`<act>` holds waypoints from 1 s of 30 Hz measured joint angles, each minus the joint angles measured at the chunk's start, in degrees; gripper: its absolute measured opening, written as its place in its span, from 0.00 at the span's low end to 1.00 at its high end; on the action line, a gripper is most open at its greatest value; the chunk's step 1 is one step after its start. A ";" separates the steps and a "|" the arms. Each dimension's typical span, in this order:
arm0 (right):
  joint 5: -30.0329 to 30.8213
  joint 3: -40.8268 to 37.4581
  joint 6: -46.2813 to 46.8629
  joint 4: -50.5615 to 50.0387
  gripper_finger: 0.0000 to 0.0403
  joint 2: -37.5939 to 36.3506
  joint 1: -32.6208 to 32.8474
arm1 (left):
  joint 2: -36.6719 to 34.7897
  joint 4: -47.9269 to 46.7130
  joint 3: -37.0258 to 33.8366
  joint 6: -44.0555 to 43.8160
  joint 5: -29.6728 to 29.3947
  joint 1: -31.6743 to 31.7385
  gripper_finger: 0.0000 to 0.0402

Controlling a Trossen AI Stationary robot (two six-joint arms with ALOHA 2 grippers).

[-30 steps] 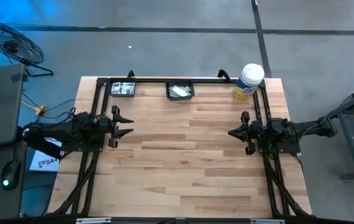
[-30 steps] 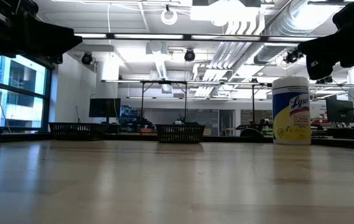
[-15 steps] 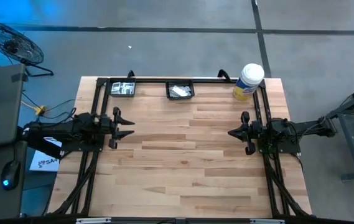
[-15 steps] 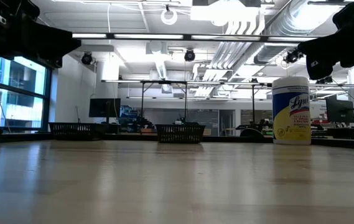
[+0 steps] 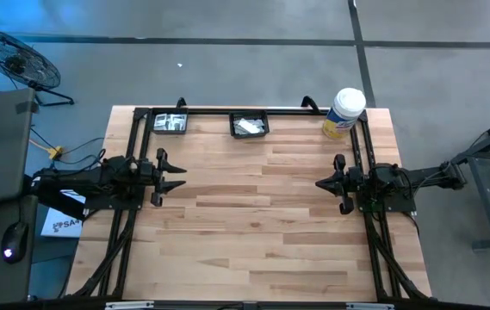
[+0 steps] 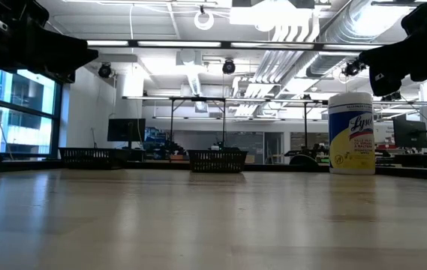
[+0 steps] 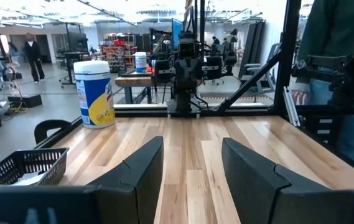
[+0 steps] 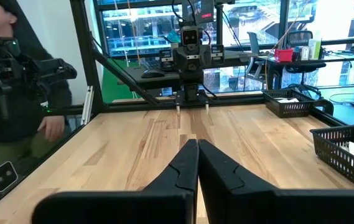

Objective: Pick & Place First Aid Supplies
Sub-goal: Return to Home Position

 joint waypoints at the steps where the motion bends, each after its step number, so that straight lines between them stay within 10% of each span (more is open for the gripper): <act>1: 0.00 0.00 -0.02 0.00 0.01 0.00 0.00 | 0.00 0.00 0.00 0.00 -0.01 0.00 0.40; 30: 0.00 0.00 -0.02 0.00 0.01 0.00 0.00 | 0.00 0.02 0.00 -0.02 -0.02 0.00 0.40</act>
